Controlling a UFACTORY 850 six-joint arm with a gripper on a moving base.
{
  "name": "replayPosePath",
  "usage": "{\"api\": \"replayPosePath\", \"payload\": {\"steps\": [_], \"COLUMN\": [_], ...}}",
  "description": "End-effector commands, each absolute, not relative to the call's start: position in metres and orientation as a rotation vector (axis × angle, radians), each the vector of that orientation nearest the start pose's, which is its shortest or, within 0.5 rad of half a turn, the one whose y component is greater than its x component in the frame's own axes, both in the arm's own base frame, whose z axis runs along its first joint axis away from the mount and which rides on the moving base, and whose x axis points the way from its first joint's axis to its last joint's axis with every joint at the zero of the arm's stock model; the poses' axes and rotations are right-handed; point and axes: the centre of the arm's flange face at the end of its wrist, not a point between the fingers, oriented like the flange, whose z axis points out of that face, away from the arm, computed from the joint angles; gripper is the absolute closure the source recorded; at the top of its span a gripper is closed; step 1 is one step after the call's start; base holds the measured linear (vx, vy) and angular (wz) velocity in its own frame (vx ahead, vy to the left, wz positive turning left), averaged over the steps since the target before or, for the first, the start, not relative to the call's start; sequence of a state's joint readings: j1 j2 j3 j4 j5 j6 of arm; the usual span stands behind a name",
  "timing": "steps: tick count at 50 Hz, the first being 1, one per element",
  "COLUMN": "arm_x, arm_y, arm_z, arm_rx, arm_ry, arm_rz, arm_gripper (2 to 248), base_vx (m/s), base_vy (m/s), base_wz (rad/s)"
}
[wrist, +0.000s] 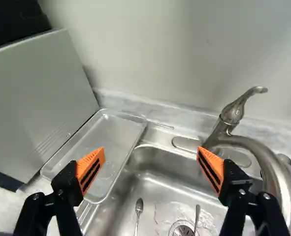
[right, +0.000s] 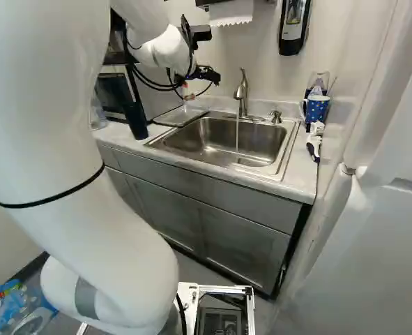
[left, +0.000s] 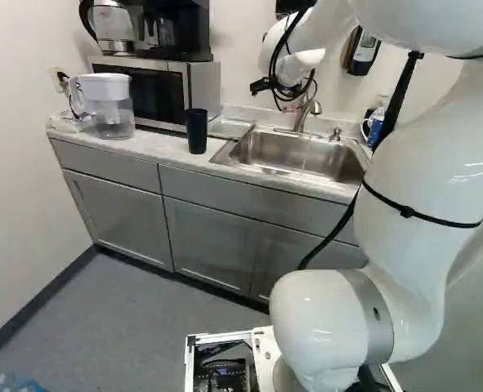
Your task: Rinse the cup and place it in the tray
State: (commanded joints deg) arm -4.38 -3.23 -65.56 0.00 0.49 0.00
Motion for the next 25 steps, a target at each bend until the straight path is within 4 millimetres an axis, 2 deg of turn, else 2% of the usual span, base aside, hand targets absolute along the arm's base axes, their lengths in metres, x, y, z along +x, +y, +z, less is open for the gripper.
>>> {"api": "replayPosePath", "payload": {"steps": [25], "arm_x": [0.488], "arm_y": [-0.043], "arm_z": [0.634], "arm_rx": [-2.842], "arm_ry": [0.126], "arm_rz": [-1.424], "arm_gripper": [3], "base_vx": [0.0], "base_vy": [0.0], "base_wz": [0.0]}}
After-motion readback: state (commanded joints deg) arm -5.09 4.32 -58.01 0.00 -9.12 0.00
